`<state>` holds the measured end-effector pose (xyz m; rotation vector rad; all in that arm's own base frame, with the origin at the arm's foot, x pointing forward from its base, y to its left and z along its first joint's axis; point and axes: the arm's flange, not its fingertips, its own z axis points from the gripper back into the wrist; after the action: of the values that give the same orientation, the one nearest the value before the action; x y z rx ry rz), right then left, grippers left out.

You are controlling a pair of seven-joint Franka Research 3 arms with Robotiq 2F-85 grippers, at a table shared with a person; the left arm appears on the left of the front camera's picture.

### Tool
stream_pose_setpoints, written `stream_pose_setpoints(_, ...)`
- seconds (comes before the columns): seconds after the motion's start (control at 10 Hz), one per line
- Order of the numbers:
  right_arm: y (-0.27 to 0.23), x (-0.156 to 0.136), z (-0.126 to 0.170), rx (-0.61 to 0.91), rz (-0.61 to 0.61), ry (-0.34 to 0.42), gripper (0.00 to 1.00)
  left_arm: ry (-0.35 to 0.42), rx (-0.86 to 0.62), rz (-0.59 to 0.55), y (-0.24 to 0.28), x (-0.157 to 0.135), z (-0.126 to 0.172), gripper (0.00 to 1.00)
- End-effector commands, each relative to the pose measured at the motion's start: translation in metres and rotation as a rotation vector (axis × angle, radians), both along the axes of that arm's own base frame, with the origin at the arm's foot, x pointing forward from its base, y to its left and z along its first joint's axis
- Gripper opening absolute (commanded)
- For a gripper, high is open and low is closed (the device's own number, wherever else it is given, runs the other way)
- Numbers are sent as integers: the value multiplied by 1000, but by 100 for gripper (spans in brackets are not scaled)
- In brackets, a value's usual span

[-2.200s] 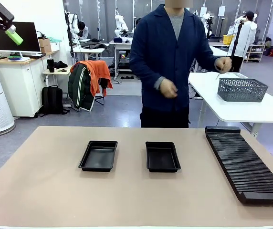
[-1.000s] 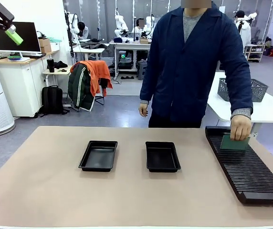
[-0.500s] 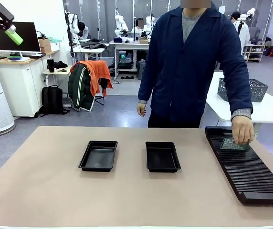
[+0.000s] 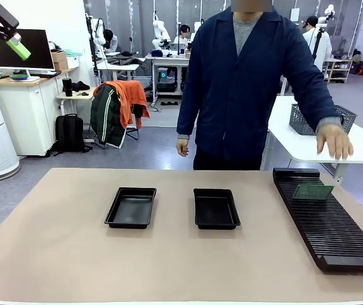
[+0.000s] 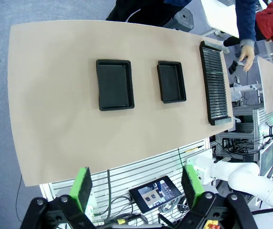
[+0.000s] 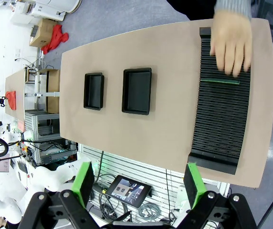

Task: Inspect and transfer BCBs to ESD trays.
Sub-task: Pick up the Blank PCB from the PCB Rack and place it in the left ESD tray.

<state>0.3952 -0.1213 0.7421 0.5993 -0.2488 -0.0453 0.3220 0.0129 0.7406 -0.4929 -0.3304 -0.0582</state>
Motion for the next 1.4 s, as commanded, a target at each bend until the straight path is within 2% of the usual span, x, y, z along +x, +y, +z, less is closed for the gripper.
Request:
stream_pose_setpoints(0.0,0,0,1,0,2,-2,100,-8,-12,5,1,0,0,100)
stream_pose_setpoints(0.6,0,0,0,0,0,0,100,-8,-12,5,1,0,0,100)
stream_pose_setpoints(0.8,-1,7,-1,-108,91,11,100,-8,-12,5,1,0,0,100)
stream_pose_setpoints(0.9,-4,15,-9,-219,132,11,100,-8,-12,5,1,0,0,100)
stream_pose_setpoints(1.1,-13,33,-23,-277,219,-1,100,-8,-12,5,1,0,0,100)
stream_pose_setpoints(1.3,-19,47,-39,-370,374,-26,100,-8,-12,5,1,0,0,100)
